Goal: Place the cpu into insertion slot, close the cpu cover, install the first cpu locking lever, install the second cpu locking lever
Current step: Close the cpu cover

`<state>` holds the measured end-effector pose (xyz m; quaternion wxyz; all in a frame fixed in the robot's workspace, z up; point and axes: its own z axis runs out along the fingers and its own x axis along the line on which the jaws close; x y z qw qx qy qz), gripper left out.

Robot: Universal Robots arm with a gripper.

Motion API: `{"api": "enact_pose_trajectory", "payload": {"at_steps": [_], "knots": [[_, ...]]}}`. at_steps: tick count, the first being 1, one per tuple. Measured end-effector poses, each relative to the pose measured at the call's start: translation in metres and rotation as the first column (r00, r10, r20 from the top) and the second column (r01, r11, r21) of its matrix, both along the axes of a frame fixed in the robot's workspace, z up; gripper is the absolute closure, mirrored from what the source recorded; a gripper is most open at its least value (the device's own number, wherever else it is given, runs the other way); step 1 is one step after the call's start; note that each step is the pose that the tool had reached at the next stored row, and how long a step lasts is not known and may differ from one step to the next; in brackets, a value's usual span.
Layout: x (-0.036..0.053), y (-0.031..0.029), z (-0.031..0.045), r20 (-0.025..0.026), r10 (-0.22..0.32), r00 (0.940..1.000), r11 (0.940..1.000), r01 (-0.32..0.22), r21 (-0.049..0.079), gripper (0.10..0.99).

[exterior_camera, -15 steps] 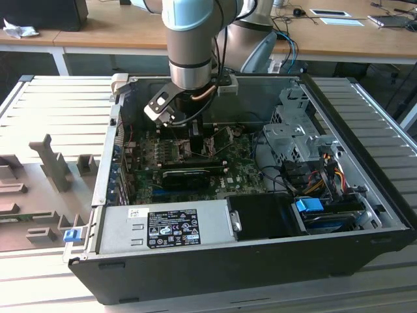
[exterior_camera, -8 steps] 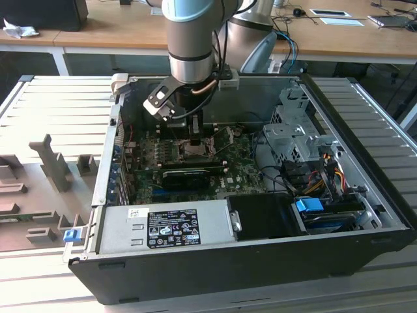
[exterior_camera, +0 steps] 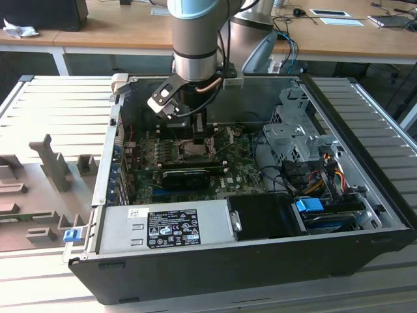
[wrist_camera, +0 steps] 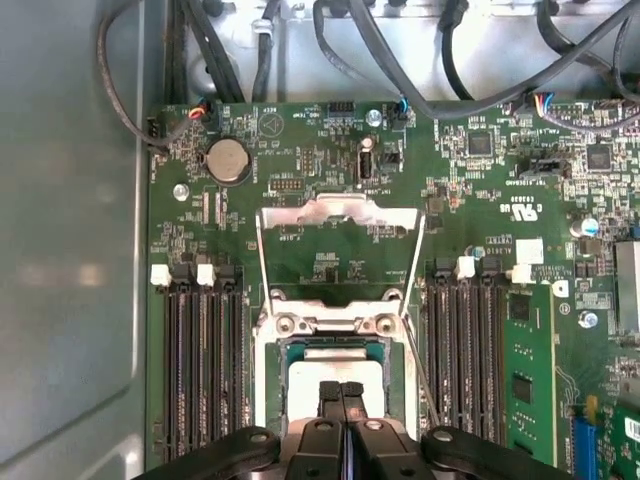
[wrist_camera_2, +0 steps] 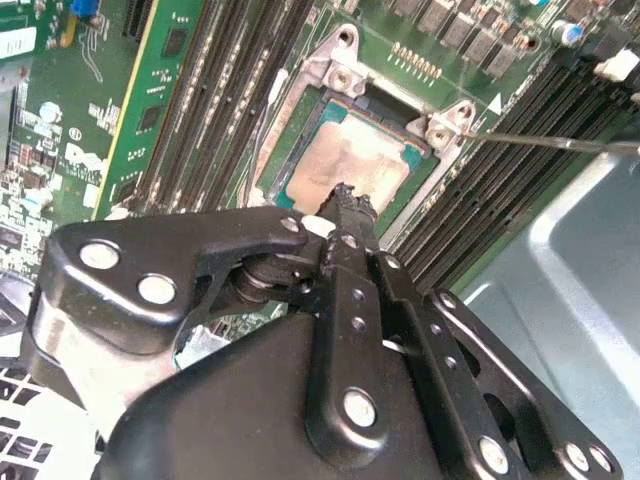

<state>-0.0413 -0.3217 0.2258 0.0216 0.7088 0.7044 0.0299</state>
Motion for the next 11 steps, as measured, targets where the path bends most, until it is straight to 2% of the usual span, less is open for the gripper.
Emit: {"api": "enact_pose_trajectory", "payload": {"at_steps": [5, 11], "knots": [[0.0034, -0.0007, 0.0001, -0.0001, 0.0, 1.0, 1.0, 0.0, 0.0, 0.98], [0.0034, -0.0005, 0.007, -0.0001, 0.0, 1.0, 1.0, 0.0, 0.0, 0.98]]}}
